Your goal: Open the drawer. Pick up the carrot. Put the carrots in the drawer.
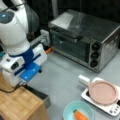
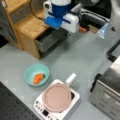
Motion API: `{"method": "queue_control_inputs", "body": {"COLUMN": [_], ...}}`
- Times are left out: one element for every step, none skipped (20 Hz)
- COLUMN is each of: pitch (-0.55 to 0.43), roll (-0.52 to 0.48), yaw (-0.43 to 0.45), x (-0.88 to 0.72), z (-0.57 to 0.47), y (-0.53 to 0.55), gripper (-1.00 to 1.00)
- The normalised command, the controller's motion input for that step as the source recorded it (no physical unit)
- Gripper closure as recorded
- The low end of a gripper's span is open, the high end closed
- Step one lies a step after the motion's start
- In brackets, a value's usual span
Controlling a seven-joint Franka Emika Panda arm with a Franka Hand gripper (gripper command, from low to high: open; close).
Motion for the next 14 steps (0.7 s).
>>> {"method": "queue_control_inputs", "body": {"pitch": [-0.018, -0.012, -0.006, 0.001, 0.002, 0.003, 0.006, 0.025, 0.035, 0.039, 0.043, 0.046, 0.048, 0.050], "roll": [0.022, 0.025, 0.031, 0.036, 0.037, 0.037, 0.032, 0.053, 0.072, 0.076, 0.083, 0.081, 0.081, 0.069], "yaw": [0.077, 0.078, 0.081, 0.082, 0.082, 0.081, 0.077, 0.075, 0.076, 0.077, 0.080, 0.084, 0.085, 0.085], "x": [0.02, 0.01, 0.00, 0.00, 0.00, 0.00, 0.01, 0.01, 0.02, 0.02, 0.03, 0.04, 0.05, 0.05], "z": [-0.08, -0.05, -0.02, 0.00, 0.02, 0.03, 0.03, 0.05, 0.08, 0.10, 0.13, 0.15, 0.16, 0.16], "y": [-0.08, -0.05, -0.04, -0.03, -0.02, -0.02, -0.01, -0.02, -0.03, -0.04, -0.05, -0.07, -0.08, -0.08], "gripper": [-1.00, -1.00, -1.00, -1.00, -1.00, -1.00, -1.00, -1.00, -1.00, -1.00, -1.00, -1.00, -1.00, -1.00]}}
